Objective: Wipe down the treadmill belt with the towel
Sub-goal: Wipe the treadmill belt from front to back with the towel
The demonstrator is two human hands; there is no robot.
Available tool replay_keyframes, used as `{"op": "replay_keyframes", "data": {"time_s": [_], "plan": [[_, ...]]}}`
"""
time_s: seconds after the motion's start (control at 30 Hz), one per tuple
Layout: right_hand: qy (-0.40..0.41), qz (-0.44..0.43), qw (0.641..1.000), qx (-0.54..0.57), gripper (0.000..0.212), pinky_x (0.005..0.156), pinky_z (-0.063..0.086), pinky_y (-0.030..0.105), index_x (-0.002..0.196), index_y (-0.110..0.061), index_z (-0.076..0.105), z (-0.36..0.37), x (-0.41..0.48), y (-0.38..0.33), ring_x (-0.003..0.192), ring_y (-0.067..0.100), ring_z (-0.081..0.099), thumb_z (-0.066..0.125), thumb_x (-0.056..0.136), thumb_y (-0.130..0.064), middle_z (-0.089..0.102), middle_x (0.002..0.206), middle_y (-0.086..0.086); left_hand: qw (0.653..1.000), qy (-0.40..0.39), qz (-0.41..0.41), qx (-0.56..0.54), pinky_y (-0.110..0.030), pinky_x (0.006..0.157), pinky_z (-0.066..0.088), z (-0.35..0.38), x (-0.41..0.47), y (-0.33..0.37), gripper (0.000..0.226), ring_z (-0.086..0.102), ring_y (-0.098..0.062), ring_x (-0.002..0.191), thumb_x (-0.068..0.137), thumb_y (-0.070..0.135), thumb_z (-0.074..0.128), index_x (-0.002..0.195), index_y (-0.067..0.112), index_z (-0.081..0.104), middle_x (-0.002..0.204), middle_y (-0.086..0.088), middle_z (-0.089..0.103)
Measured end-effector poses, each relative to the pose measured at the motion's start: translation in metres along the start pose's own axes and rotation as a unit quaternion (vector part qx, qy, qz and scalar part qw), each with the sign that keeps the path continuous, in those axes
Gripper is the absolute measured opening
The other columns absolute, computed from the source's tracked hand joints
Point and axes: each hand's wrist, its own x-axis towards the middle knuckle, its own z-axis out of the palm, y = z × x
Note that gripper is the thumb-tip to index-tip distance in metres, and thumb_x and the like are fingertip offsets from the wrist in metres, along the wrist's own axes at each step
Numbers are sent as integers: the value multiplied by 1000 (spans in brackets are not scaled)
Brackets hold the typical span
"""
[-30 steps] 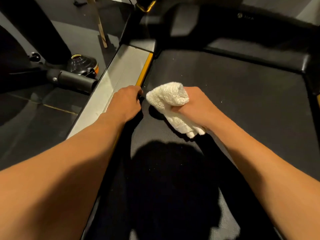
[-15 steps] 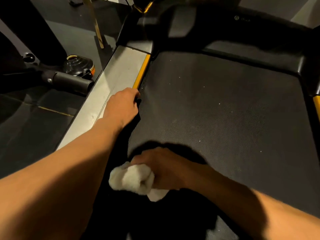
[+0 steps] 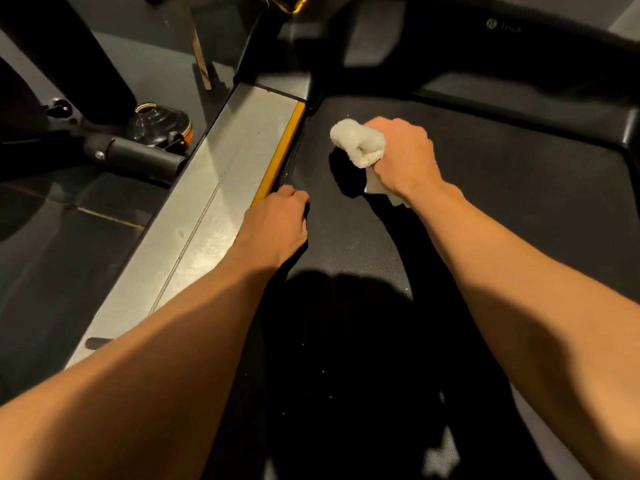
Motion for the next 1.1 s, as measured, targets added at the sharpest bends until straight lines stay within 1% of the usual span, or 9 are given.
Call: {"op": "replay_keyframes", "data": {"time_s": [0.13,0.3,0.43,0.53,0.67,0.8,0.87,0.97,1.1], "plan": [[-66,-33,997,-7,17,68,45,35,101,-19,59,11,-20,-23,85,33,59,50,87,-19,54,90,4,999,-12,-29,28,-38,70,42,-4,11,3,21,61,-34,92,91,11,48,109,11,59,106,-11,62],[-161,-118,979,42,14,63,44,31,75,-33,53,-5,-70,-32,75,25,60,53,76,-19,52,67,-9,999,-15,-31,-9,-33,64,40,-9,15,-4,14,55,-29,74,89,13,54,99,10,63,91,-12,66],[-14,-21,1000,9,6,63,42,32,85,-23,57,-6,-10,5,74,27,57,51,82,-23,60,75,-4,999,-14,-32,-34,-38,75,49,-10,13,-3,25,61,-35,88,87,9,51,109,14,63,99,-13,67],[-13,19,999,-35,13,65,37,32,92,-18,59,8,15,13,79,31,56,49,85,-15,58,85,4,998,-36,-32,-33,-38,76,48,-11,15,1,28,61,-35,93,88,10,50,113,13,63,103,-14,67],[-93,-54,994,1,25,66,36,30,105,-22,61,10,-32,-23,79,25,55,51,84,-16,53,87,-1,992,-48,-71,-89,-39,79,50,-11,17,-1,33,61,-34,95,88,6,47,117,16,60,108,-15,65],[-221,-184,952,109,17,65,41,24,77,-26,60,-3,-115,-51,82,20,62,54,79,-42,53,74,-8,968,26,-161,-192,-41,97,48,-9,12,-7,43,60,-35,110,89,1,47,126,20,58,121,-15,63],[-209,-212,948,110,8,69,45,16,84,-31,63,-8,-113,-38,86,21,66,60,79,-38,59,80,-9,964,38,-164,-204,-39,100,47,-9,11,-8,43,60,-32,112,89,-1,47,125,19,60,123,-13,64],[-79,-95,992,7,10,68,46,32,93,-31,60,-14,-63,-2,87,27,65,53,85,-29,63,87,-3,961,39,-169,-214,-35,102,44,-11,10,-7,42,59,-30,115,91,-2,46,125,17,61,125,-11,64],[-93,-43,994,-35,25,67,41,31,106,-27,61,4,-55,3,91,32,62,52,84,-20,62,97,4,965,34,-148,-216,-33,103,43,-14,8,0,35,60,-28,115,94,2,46,123,16,63,124,-10,65]]}}
